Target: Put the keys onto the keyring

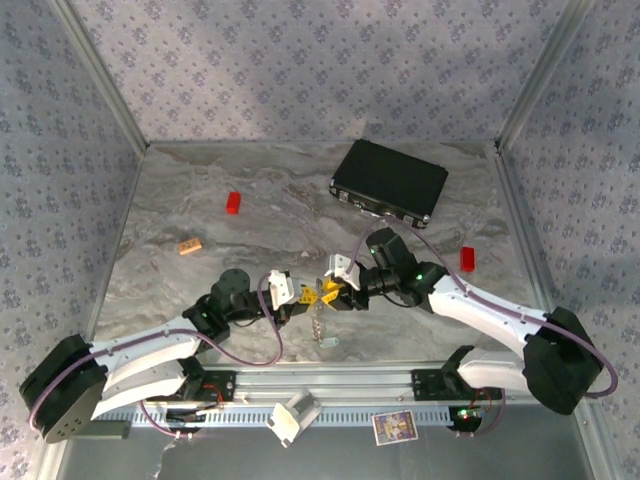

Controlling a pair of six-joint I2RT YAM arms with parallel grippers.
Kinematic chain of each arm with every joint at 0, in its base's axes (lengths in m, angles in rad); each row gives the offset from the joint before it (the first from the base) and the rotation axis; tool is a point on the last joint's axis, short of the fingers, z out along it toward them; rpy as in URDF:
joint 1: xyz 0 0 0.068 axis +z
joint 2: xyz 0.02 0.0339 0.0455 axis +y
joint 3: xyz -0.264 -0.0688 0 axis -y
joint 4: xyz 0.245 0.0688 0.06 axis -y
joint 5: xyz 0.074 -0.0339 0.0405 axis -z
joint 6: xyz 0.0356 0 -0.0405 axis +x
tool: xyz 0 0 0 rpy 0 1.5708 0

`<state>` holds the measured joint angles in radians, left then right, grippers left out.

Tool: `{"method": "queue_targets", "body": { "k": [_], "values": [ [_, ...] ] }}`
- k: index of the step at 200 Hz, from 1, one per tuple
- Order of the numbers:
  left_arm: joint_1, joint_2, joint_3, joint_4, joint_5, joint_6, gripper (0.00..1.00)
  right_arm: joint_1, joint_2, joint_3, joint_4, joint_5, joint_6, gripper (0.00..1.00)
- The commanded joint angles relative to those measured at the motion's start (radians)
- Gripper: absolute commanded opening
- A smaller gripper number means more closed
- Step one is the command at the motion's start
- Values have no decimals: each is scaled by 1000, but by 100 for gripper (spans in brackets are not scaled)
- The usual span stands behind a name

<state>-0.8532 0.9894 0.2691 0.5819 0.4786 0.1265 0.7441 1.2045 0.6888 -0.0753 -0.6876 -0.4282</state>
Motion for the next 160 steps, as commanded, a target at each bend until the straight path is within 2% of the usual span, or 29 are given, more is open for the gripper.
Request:
{"method": "queue_targets", "body": {
  "k": [1,21,52,68,73,82,97,119,160],
  "values": [
    [-8,0,-5,101,5,-20,0,2,11,-6,55,-42,38,26],
    [-8,2,-6,107,6,-21,0,1,16,-2,52,-46,37,19],
    [-8,-2,1,101,6,-23,0,0,14,8,32,-51,30,0],
    [-9,-12,26,29,5,-4,0,1,8,27,-7,-47,6,0],
    [-9,-17,38,-4,0,4,4,1,6,35,-24,-41,-4,0],
    [-9,-24,56,-66,-8,19,17,4,4,52,-58,-25,-24,0],
    [-10,-36,85,-171,-9,59,27,7,4,85,-126,7,-67,0],
    [-10,-46,126,-289,-6,103,27,32,12,134,-219,69,-125,0],
    [-11,-43,158,-353,-10,146,24,54,21,187,-288,108,-172,0]
  ]
}}
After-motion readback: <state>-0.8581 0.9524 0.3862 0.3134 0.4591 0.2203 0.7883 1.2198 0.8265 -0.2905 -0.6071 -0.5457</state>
